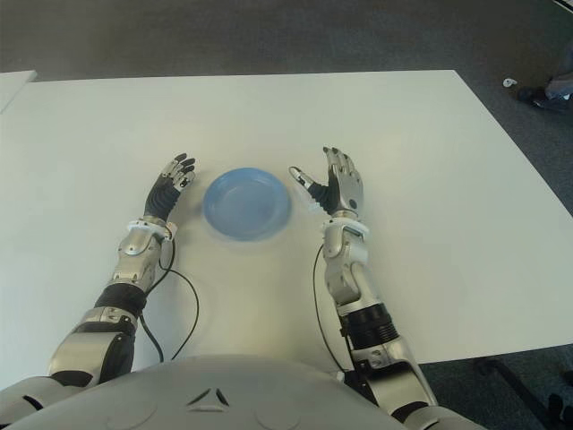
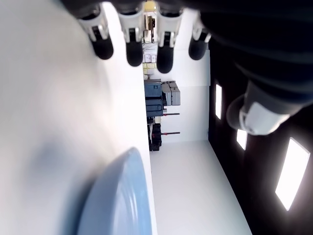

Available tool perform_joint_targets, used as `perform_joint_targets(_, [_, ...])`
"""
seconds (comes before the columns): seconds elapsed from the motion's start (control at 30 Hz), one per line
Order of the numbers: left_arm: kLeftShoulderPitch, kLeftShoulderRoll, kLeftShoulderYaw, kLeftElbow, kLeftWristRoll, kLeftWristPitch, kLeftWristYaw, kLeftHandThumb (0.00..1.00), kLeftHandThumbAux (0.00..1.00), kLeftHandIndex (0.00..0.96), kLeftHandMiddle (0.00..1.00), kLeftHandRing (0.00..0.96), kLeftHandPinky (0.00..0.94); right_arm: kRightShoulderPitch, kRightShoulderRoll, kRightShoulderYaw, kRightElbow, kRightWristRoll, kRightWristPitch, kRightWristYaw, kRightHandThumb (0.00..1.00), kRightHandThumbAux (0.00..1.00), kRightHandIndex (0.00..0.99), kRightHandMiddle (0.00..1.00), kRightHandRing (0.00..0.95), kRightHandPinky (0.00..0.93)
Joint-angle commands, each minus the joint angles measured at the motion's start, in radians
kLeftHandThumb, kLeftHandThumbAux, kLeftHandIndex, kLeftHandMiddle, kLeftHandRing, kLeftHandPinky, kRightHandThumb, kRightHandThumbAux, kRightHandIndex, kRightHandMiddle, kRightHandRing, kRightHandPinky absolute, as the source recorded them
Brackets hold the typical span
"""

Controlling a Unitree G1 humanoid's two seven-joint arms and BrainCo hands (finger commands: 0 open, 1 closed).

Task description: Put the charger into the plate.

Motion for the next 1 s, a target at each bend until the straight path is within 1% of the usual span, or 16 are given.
perform_joint_targets(0.03, [0.032, -0.012, -0.025, 0.014, 0.020, 0.041, -0.017, 0.000, 0.516, 0.088, 0.127, 0.098, 0.081, 0.012, 0.045, 0.018, -0.007, -0.025, 0.066, -0.017, 0.297, 0.107, 0.000, 0.000, 0.000, 0.000])
perform_joint_targets(0.23, [0.037, -0.012, -0.027, 0.007, 0.017, 0.041, -0.018, 0.000, 0.516, 0.085, 0.137, 0.104, 0.090, 0.024, 0.086, 0.045, -0.027, -0.057, 0.128, -0.020, 0.289, 0.101, 0.000, 0.000, 0.000, 0.000])
perform_joint_targets(0.4, [0.043, -0.015, -0.028, -0.004, 0.013, 0.043, -0.019, 0.000, 0.519, 0.085, 0.137, 0.106, 0.088, 0.051, 0.122, 0.076, -0.057, -0.082, 0.178, -0.012, 0.290, 0.101, 0.000, 0.000, 0.000, 0.000])
perform_joint_targets(0.53, [0.045, -0.015, -0.030, -0.011, 0.013, 0.045, -0.019, 0.000, 0.518, 0.086, 0.138, 0.107, 0.090, 0.061, 0.135, 0.087, -0.064, -0.085, 0.192, -0.009, 0.293, 0.104, 0.000, 0.000, 0.000, 0.000])
perform_joint_targets(0.7, [0.047, -0.013, -0.033, -0.018, 0.012, 0.050, -0.024, 0.000, 0.518, 0.087, 0.137, 0.106, 0.088, 0.065, 0.155, 0.089, -0.053, -0.090, 0.203, -0.033, 0.292, 0.102, 0.000, 0.000, 0.000, 0.000])
perform_joint_targets(1.0, [0.050, -0.014, -0.037, -0.025, 0.008, 0.050, -0.025, 0.000, 0.527, 0.093, 0.139, 0.107, 0.089, 0.061, 0.169, 0.099, -0.041, -0.105, 0.238, -0.051, 0.288, 0.100, 0.000, 0.000, 0.000, 0.000])
